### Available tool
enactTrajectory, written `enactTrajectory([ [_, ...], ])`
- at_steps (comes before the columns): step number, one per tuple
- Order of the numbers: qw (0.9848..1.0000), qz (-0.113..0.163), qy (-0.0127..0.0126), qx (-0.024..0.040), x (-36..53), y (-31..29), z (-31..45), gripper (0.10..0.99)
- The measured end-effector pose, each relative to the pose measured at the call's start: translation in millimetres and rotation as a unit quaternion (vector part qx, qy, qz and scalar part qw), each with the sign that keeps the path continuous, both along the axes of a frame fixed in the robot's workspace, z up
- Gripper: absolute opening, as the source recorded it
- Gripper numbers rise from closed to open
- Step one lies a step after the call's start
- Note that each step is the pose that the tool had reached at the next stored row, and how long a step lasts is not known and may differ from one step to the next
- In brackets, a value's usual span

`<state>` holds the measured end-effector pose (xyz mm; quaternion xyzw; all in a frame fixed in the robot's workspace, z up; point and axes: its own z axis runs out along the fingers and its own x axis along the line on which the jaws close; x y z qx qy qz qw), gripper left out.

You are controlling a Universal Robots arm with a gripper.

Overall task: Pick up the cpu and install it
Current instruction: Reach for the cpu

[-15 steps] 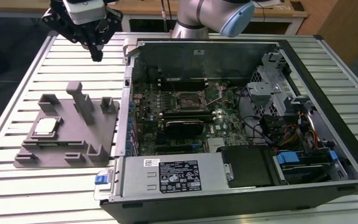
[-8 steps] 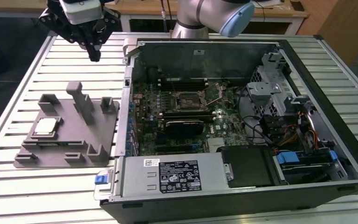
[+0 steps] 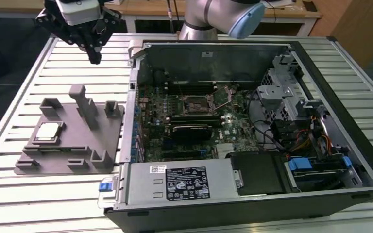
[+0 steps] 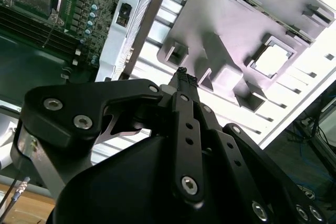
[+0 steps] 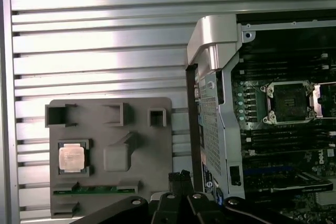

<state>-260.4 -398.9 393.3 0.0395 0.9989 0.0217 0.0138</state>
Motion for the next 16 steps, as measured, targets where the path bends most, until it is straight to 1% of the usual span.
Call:
enactTrajectory([
  [16, 1.0000, 0.000, 0.0000, 0.0000, -12.0, 0.0, 0.0, 0.106],
])
